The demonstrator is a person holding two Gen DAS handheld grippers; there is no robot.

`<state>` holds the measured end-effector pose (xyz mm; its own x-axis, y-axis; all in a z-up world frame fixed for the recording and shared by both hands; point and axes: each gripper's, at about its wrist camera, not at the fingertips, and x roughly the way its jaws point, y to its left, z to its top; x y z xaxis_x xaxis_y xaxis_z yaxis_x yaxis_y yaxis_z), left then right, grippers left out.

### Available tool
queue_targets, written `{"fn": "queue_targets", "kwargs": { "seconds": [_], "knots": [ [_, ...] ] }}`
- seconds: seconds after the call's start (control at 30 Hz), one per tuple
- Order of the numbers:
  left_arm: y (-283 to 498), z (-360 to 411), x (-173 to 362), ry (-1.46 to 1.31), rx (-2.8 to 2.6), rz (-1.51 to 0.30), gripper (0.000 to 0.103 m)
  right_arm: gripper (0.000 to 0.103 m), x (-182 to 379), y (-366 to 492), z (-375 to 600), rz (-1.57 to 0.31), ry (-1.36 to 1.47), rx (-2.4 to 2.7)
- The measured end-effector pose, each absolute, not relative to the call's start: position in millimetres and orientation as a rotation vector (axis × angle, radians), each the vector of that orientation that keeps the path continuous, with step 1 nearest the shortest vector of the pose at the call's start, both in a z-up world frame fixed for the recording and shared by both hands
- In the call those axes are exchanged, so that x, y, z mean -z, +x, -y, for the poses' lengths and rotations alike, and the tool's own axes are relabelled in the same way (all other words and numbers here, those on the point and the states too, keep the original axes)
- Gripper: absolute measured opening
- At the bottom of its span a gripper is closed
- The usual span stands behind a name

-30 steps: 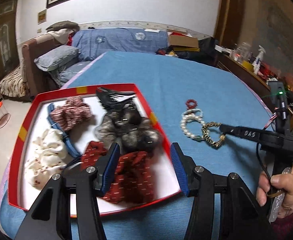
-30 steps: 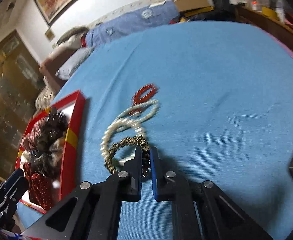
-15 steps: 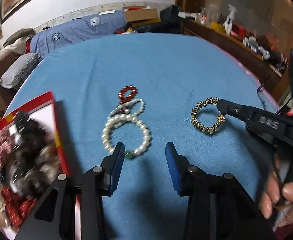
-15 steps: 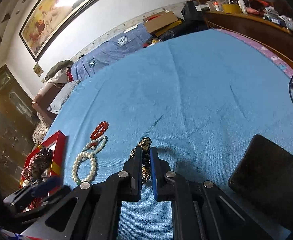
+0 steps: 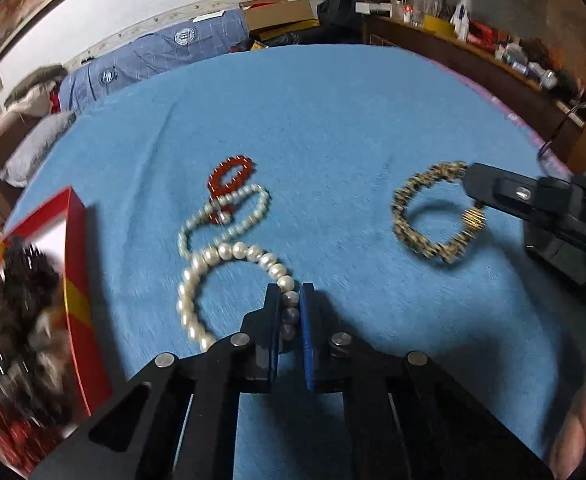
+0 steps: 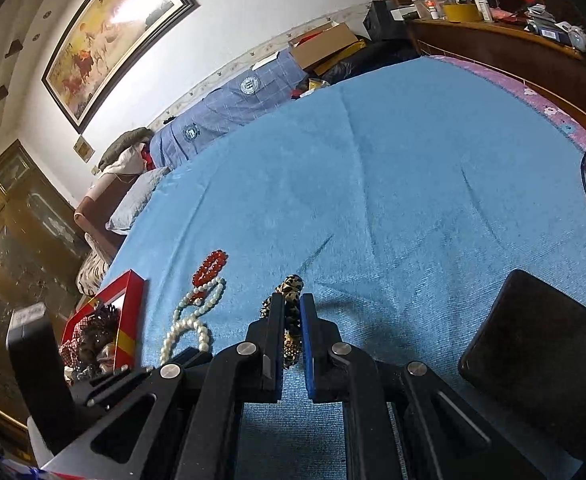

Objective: Organize jewelry
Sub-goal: 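Grasp the pearl bracelet with the left tool while the right tool grasps the leopard bead bracelet, then lift both bracelets and carry them toward the tray with both tools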

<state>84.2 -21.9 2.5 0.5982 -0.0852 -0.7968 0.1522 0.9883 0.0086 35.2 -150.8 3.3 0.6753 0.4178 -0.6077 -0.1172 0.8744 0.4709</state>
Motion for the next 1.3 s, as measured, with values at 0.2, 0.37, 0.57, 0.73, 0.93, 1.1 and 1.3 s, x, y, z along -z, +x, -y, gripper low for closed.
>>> {"fn": "queue_targets", "kwargs": {
  "seconds": [0.2, 0.37, 0.57, 0.73, 0.93, 1.1, 1.3],
  "knots": [
    [39.8, 1.6, -17.4, -0.06, 0.211, -0.84, 0.008, 0.008, -5.8, 33.4, 152.1, -0.765, 0.424, -0.323],
    [19.7, -12.8, -38.0, -0.088, 0.202, -0.751, 0.008, 0.008, -14.5, 25.9, 141.5, -0.722, 0.395, -0.384],
    [9.9, -26.7, -50.0, -0.09, 0.157, -0.698, 0.009, 0.008, -25.5, 13.9, 121.9, -0.664, 0.32, -0.454],
    [4.5, -28.9, -54.5, -0.092, 0.144, -0.676, 0.009, 0.008, -28.8, 6.6, 113.0, -0.639, 0.299, -0.492],
    [-2.8, -26.9, -64.5, -0.081, 0.137, -0.641, 0.009, 0.008, -30.7, -8.6, 104.4, -0.61, 0.259, -0.515],
    [-13.1, -24.5, -68.3, -0.065, 0.13, -0.618, 0.009, 0.008, -29.5, -27.2, 104.1, -0.581, 0.228, -0.514],
    [-25.3, -21.8, -68.7, -0.056, 0.133, -0.611, 0.009, 0.008, -25.1, -47.4, 110.3, -0.567, 0.228, -0.508]
  ]
}}
